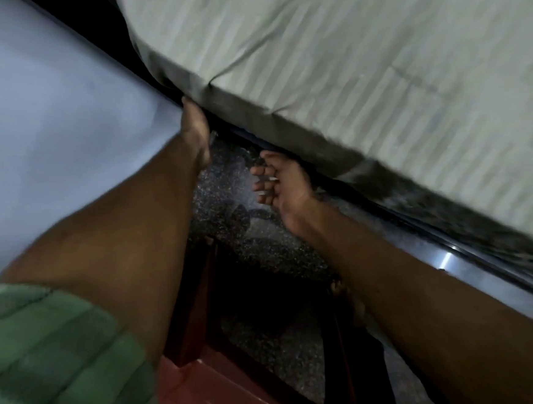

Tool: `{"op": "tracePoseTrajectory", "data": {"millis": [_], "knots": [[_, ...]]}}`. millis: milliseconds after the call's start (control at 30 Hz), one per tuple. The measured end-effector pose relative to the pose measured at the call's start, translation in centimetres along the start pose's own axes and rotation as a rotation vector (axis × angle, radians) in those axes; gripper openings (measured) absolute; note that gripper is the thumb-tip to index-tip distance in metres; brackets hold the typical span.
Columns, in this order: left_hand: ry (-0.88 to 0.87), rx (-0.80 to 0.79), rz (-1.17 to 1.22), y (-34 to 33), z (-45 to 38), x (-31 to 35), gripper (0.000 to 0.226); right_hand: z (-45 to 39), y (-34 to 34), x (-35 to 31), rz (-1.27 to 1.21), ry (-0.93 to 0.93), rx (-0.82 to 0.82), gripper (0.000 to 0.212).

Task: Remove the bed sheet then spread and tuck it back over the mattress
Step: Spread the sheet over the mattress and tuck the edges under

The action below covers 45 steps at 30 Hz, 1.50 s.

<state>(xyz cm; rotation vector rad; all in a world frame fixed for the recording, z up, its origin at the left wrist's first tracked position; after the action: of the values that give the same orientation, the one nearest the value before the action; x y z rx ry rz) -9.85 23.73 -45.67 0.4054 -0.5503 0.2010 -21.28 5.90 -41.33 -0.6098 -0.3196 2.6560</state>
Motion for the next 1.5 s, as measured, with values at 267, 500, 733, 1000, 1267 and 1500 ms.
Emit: {"op": "tracePoseTrajectory", "data": {"millis": [267,500,733,1000,1267,1500], "knots": [[-0.869,0.347,-0.591,0.3,13.5,0.6,0.034,6.2,-2.6,-1.3,0.695,0.615,0.139,0.015],[-1.197,0.336,-0.748,2.9,20.0,7.6,0.016,11.3,-5.1,-11.6,0.933,1.069,0.308,0.014],[-1.120,0.165,-1.044,0.4,18.0,11.1,0.058,4.8,-4.4,-17.2,1.627,1.036,0.122,0.067],[-0.853,0.203,-1.172,-2.0,15.2,13.7,0.060,1.5,-6.1,-22.2,1.894,1.090,-0.007,0.067],[-0.361,0.138,-0.889,-1.2,10.2,20.5,0.062,-4.0,-13.3,-31.7,2.003,0.999,-0.041,0.075],[-0.451,0.409,-1.021,-3.3,11.1,19.4,0.047,-2.0,-3.8,-29.2,2.005,1.192,-0.094,0.069]]}}
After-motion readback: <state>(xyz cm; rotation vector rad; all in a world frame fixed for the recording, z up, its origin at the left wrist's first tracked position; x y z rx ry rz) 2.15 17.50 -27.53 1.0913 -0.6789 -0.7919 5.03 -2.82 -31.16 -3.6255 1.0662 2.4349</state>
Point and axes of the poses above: each hand's wrist, its own z-axis away from the middle knuckle, its own y-axis out of the back of the hand, x = y × z, the point moved 2 cm from there along -z, towards the middle knuckle, and after that the axes turned 2 degrees about z, right-handed, at the moved point
